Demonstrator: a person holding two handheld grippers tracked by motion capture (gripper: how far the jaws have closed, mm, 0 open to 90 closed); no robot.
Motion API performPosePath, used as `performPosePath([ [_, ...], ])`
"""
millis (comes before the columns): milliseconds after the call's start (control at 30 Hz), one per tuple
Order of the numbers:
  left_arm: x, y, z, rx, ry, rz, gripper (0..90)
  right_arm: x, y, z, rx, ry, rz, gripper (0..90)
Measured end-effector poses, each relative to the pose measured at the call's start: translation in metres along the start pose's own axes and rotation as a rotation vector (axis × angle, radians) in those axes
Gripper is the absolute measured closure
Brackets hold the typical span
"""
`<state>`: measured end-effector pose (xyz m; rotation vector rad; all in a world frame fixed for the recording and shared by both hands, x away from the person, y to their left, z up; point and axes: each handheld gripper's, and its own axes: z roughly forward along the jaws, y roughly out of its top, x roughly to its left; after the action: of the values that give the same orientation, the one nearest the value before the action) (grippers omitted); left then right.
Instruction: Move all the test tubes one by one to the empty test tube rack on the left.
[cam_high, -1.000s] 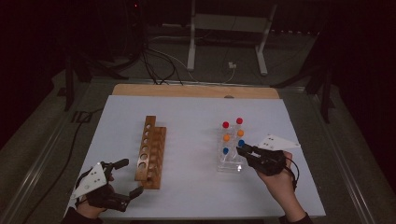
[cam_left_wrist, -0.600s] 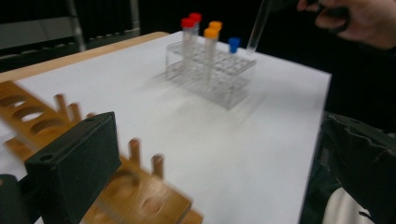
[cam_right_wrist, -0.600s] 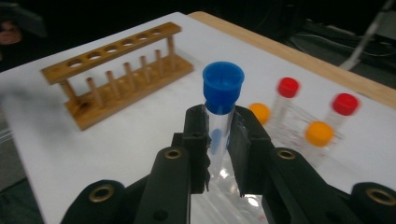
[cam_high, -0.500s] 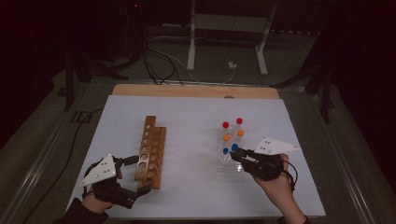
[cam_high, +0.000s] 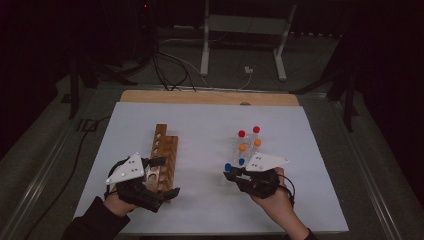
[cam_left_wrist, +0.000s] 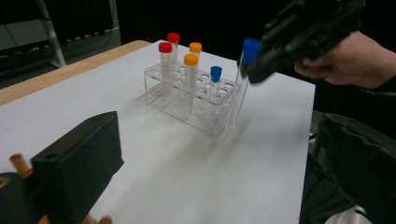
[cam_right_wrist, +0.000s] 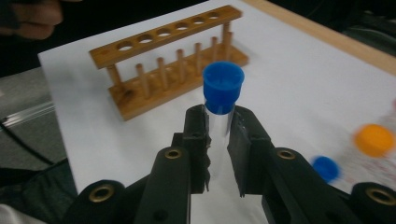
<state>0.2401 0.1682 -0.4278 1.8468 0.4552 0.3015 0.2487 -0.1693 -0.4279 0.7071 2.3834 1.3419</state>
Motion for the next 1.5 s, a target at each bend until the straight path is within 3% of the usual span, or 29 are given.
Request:
performPosePath([
  [267,-0.006,0.014,0.026,0.000,-0.035,0.031,9.8,0.010,0.002,0.013,0.018,0.037,-0.021,77.4],
  [500,-0.013,0.022,0.045,0.024,-0.070,0.062,26.4,0.014,0.002,0.017,0.025,0.057,-0.029,77.4],
  [700,-0.018,0.025,0.061,0.042,-0.075,0.078,40.1,0.016,0.001,0.019,0.034,0.068,-0.031,77.4],
  [833,-0.022,0.027,0.070,0.055,-0.095,0.090,45.5,0.017,0.001,0.020,0.038,0.071,-0.033,77.4],
  [1067,-0.023,0.028,0.081,0.063,-0.103,0.091,62.9,0.017,0.001,0.020,0.038,0.073,-0.035,77.4],
  [1333,-0.022,0.026,0.086,0.081,-0.104,0.082,73.0,0.017,0.001,0.020,0.039,0.069,-0.036,77.4],
  [1500,-0.023,0.027,0.088,0.090,-0.107,0.104,76.4,0.017,0.001,0.020,0.039,0.064,-0.033,77.4],
])
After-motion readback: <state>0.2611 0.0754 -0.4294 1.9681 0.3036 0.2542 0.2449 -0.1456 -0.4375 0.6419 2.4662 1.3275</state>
